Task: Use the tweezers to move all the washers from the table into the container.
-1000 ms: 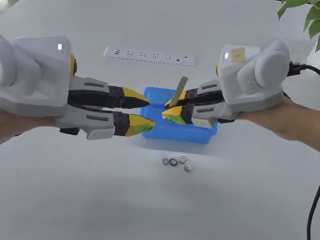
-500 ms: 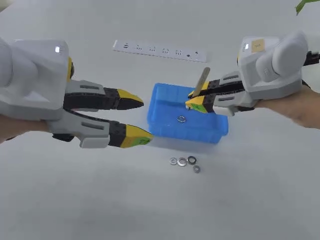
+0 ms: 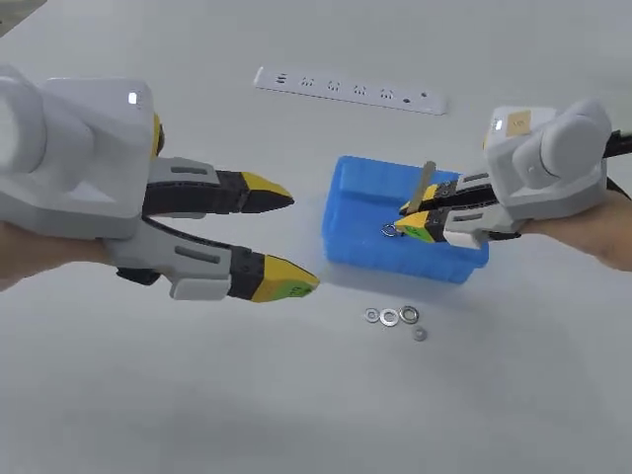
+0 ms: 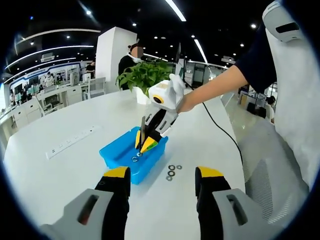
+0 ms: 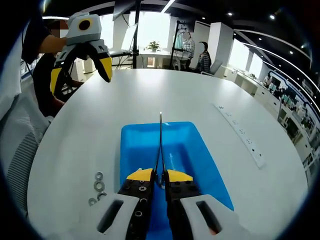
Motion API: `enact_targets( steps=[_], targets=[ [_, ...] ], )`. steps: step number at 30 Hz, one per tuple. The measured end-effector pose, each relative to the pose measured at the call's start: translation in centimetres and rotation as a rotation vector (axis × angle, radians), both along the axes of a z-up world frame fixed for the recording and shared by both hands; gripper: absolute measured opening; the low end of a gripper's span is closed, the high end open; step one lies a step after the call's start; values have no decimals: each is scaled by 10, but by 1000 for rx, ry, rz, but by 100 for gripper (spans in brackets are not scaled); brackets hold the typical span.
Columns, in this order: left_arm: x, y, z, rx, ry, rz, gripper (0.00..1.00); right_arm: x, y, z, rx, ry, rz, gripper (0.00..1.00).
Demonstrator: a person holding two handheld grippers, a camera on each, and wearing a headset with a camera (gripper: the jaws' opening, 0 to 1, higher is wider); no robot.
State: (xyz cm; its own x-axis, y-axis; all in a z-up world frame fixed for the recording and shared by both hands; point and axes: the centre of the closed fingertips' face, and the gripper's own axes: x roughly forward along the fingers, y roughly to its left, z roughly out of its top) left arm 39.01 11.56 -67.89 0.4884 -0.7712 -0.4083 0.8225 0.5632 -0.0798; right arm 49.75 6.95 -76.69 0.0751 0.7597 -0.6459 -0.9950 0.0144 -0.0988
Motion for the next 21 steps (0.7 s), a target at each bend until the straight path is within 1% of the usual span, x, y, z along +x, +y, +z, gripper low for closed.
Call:
enact_targets(
  steps=[4, 7, 10, 15, 21],
  targets=[
    [-1, 1, 2, -14, 0, 1, 61, -3, 0, -4, -12, -3, 11, 9],
    [-1, 2, 2, -7, -4, 9, 63, -2, 0, -5, -19, -19, 21, 9],
    [-1, 4, 2, -7, -2, 18, 63, -3, 0, -5, -19, -24, 23, 9],
    [-3, 5, 2, -5, 5, 17, 62, -2, -2, -8, -39, -40, 29, 9],
    [-3, 5, 4, -3, 3, 25, 62, -2, -3, -8, -34, -23, 14, 10]
  ],
)
